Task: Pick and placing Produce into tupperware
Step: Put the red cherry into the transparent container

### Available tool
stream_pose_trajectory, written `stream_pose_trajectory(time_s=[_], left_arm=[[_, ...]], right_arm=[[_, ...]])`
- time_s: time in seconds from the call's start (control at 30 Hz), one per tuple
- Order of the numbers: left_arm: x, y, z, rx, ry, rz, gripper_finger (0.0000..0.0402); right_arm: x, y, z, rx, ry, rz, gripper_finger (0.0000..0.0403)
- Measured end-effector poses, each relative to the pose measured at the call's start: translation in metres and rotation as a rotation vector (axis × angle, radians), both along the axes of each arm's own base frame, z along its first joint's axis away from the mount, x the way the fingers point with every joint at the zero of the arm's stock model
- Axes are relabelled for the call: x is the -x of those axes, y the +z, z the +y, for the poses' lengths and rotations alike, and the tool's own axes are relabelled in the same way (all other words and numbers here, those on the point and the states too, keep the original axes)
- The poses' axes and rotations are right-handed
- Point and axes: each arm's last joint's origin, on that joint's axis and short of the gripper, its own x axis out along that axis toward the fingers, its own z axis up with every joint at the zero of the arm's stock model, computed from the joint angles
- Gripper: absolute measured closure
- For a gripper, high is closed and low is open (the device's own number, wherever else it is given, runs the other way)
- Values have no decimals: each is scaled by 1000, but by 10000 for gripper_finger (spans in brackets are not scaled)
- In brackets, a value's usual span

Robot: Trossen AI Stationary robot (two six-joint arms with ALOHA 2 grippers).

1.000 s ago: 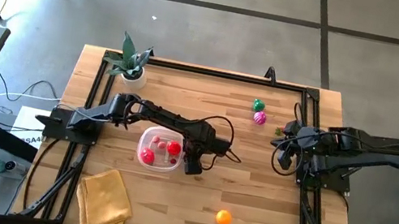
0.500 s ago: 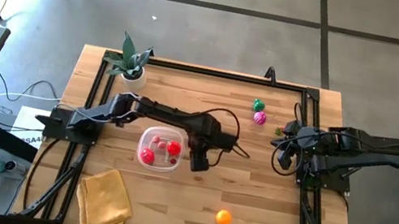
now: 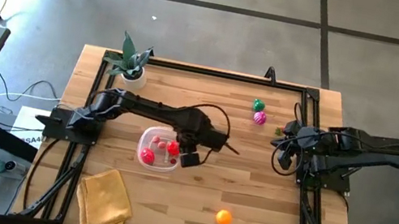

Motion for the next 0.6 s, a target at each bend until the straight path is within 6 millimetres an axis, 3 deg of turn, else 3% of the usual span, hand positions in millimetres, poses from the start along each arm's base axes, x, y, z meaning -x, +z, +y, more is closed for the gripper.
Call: stream_pose_trajectory(time_s=[0.1,0.47,0.6], left_arm=[[14,3,-5,-18,28,-5,291],[84,-18,-9,31,174,-157,291],[99,-35,-9,36,198,-169,291]], right_arm=[[0,0,0,0,0,0,402],[0,0,0,0,0,-1,402],[0,0,0,0,0,0,402]])
